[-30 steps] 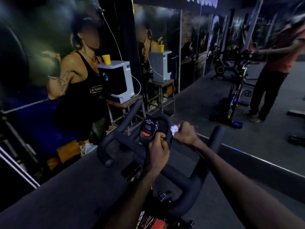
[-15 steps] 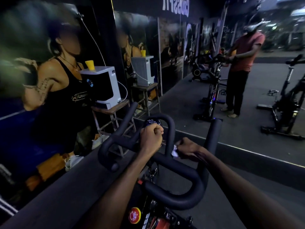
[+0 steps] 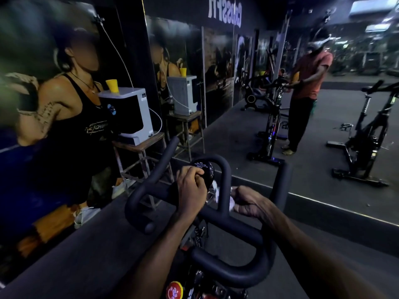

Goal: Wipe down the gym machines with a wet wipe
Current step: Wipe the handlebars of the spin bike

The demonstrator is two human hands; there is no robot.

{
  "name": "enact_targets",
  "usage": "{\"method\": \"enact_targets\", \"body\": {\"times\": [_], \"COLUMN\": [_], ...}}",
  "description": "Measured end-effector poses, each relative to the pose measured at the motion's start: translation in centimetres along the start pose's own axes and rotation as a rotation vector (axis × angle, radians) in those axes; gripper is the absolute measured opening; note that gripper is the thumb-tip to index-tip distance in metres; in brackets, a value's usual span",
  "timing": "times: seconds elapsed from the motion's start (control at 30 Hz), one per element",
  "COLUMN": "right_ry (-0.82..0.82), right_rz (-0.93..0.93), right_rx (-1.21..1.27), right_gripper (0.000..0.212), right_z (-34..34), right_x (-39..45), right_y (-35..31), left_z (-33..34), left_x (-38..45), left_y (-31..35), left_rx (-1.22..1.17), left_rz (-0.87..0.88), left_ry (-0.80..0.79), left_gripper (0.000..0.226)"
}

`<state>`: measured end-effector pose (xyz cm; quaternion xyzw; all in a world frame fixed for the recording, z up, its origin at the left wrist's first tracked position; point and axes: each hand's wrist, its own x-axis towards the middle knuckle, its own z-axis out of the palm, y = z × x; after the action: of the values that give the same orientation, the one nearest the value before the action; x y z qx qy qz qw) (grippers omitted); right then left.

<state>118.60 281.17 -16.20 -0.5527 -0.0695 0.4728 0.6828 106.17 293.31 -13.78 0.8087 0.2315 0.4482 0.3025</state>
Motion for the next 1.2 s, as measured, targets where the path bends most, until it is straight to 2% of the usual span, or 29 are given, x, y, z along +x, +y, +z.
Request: {"method": "enact_targets", "body": {"times": [0.13,0.3,0.43,0.5,0.57,0.63,0.7,0.77,0.87,0.93,0.97,1.07,1.17,1.2], "right_ry": [0.063,0.026,0.070,0.007,-0.056,-0.073,-0.032,-0.003,0.211,0.292,0.286,0.268,0.141,0.112], "right_rz": [-0.012,0.086,-0.014,-0.052,-0.007,-0.003,-0.117,-0.232,-0.358,-0.423,-0.458,-0.533,-0.605,-0.583], "right_rx": [0.149,-0.047,-0.036,-0.160,-0.299,-0.433,-0.574,-0.580,-0.723,-0.925,-0.967,-1.047,-1.091,-1.075], "right_gripper": [0.028,0.043,0.029,0.032,0.036,0.028,0.020,0.028,0.031,0.022,0.020,0.034,0.015,0.020], "right_z": [1.0,-0.3,1.5,1.8,1.4,1.3,1.4,2.3,3.4,3.6,3.9,4.9,7.1,7.4], "right_x": [1.4,2.0,1.9,2.1,2.7,3.1,3.4,3.9,5.5,7.2,7.4,7.7,8.1,8.4], "right_y": [-2.7,-3.4,-7.7,-8.1,-7.6,-8.2,-9.8,-11.3,-11.4,-10.8,-10.8,-11.5,-12.6,-12.9], "left_z": [0.8,0.8,0.9,1.0,1.1,1.1,1.2,1.3,1.4,1.3,1.3,1.3,1.2,1.0], "left_x": [0.8,2.4,3.4,3.7,4.0,4.2,4.5,4.8,5.3,5.5,5.6,6.2,6.8,7.0], "left_y": [0.0,0.4,0.1,-0.1,-0.5,-1.0,-1.4,-1.8,-2.3,-2.8,-3.1,-4.2,-5.3,-5.6], "left_rx": [-0.035,-0.019,-0.029,-0.031,-0.029,-0.025,-0.025,-0.030,-0.074,-0.120,-0.131,-0.160,-0.211,-0.224], "left_rz": [-0.071,-0.067,-0.081,-0.087,-0.100,-0.137,-0.167,-0.206,-0.296,-0.336,-0.357,-0.443,-0.520,-0.527], "left_ry": [0.033,0.065,0.073,0.076,0.079,0.077,0.058,0.025,-0.024,-0.035,-0.036,-0.049,-0.067,-0.070], "left_gripper": [0.020,0.016,0.017,0.018,0.018,0.018,0.017,0.017,0.015,0.014,0.015,0.018,0.019,0.020]}}
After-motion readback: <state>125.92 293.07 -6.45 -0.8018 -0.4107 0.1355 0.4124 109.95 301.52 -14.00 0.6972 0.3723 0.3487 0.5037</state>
